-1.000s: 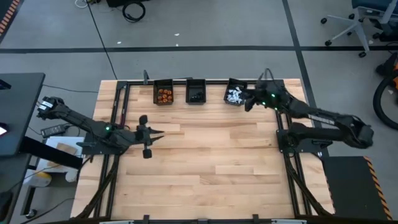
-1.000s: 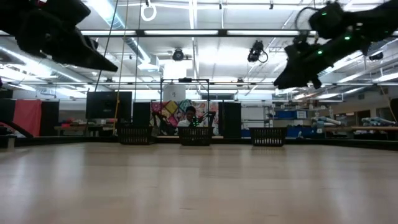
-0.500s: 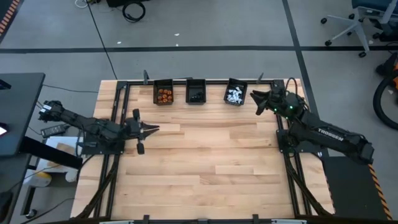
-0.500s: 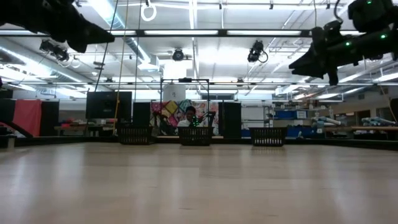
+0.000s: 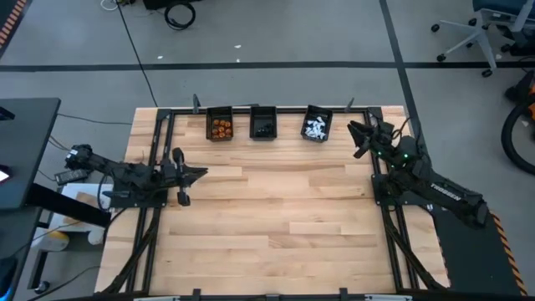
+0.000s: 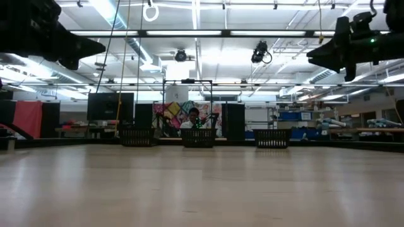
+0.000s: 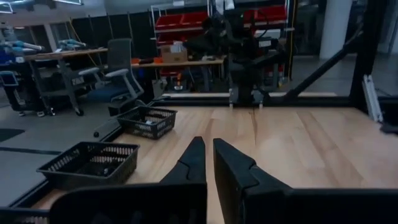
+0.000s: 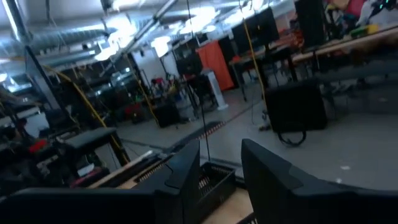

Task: Sort Halloween decoration
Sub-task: Return to Home Position

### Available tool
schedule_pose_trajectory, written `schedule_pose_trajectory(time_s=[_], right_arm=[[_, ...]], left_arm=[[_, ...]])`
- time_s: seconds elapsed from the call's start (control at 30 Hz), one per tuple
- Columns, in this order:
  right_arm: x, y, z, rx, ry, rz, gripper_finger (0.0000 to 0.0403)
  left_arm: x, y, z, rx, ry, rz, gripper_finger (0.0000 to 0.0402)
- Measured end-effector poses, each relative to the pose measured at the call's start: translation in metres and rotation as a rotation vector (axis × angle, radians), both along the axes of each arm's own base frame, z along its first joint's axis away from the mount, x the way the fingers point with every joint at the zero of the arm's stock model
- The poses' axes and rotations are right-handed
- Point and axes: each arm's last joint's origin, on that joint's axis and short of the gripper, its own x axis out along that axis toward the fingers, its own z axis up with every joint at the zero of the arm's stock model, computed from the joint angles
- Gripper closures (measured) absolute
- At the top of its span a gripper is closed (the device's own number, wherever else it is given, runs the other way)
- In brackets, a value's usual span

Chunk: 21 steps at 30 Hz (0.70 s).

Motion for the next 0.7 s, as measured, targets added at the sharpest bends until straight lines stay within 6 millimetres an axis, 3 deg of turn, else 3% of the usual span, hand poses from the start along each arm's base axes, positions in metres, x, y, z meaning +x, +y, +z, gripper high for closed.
schedule_pose_trajectory(time_s=[0.37, 0.63, 0.7], right_arm=[[0.0, 0.005, -0.011, -0.019, 0.009, 0.039, 0.028], [0.009, 0.007, -0.035, 0.038, 0.065, 0.112, 0.028], [0.01, 0.009, -0.034, 0.033, 0.066, 0.128, 0.028]], left_arm=[[-0.009, 0.004, 0.003, 0.003, 0.016, 0.024, 0.0391], [-0.009, -0.011, 0.002, -0.024, -0.01, -0.364, 0.0391], [-0.007, -0.012, -0.004, -0.006, -0.013, -0.368, 0.0391]])
